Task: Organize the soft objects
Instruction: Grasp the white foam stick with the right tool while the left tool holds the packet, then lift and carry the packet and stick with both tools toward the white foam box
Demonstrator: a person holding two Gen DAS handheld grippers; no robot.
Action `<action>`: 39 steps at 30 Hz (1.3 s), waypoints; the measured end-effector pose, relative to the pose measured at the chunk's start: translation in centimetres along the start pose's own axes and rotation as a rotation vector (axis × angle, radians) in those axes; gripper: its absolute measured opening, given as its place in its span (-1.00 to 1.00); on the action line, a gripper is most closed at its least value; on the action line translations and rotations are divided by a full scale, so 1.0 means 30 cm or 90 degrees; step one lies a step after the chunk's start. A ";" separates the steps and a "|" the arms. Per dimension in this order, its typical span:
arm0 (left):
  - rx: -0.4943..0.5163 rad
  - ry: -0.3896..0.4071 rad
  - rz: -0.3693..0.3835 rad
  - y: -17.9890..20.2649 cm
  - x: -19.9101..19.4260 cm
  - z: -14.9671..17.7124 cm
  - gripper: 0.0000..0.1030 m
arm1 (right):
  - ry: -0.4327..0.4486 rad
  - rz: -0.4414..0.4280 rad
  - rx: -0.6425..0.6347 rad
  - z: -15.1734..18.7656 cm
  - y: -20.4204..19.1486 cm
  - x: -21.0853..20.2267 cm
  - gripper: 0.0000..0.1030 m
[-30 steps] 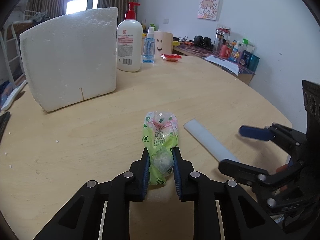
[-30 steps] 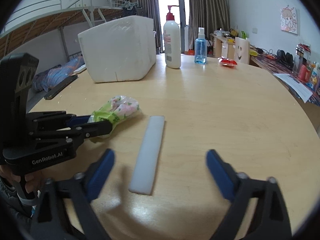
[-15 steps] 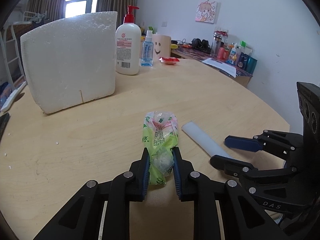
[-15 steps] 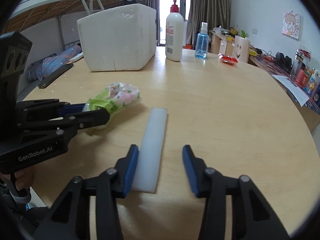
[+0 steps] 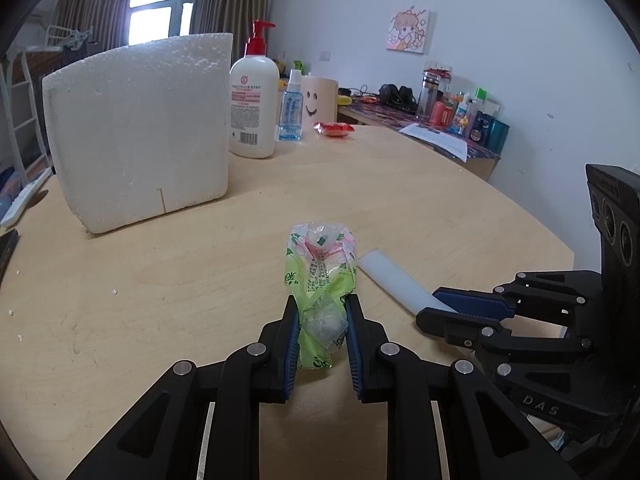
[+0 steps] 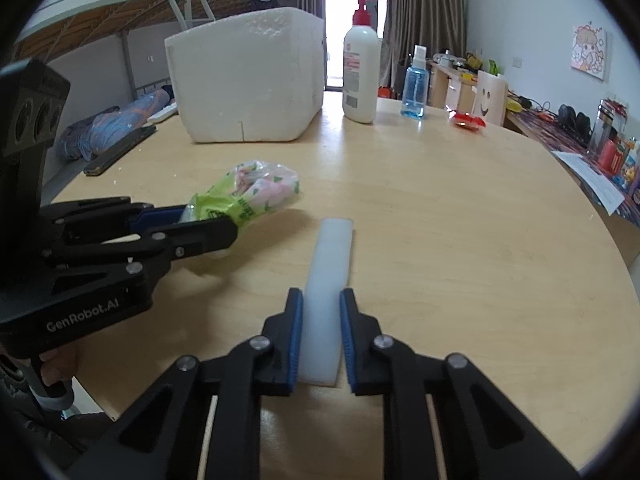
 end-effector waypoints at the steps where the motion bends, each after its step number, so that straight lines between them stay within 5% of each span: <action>1: 0.000 0.003 -0.002 0.000 -0.002 -0.001 -0.56 | 0.003 -0.004 0.003 -0.003 0.002 -0.004 -0.60; 39: 0.032 0.118 -0.091 0.038 -0.290 -0.055 -0.56 | 0.142 -0.026 0.062 -0.063 0.038 -0.232 -0.60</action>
Point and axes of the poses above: each gripper's, at about its wrist camera, not at the fingertips, and x roughly the way its jaws point, y to its right, z to its underside, the point moved 4 cm from there along x, roughly the way its jaws point, and after that the axes turned 2 degrees about y, right-handed, at the moved point
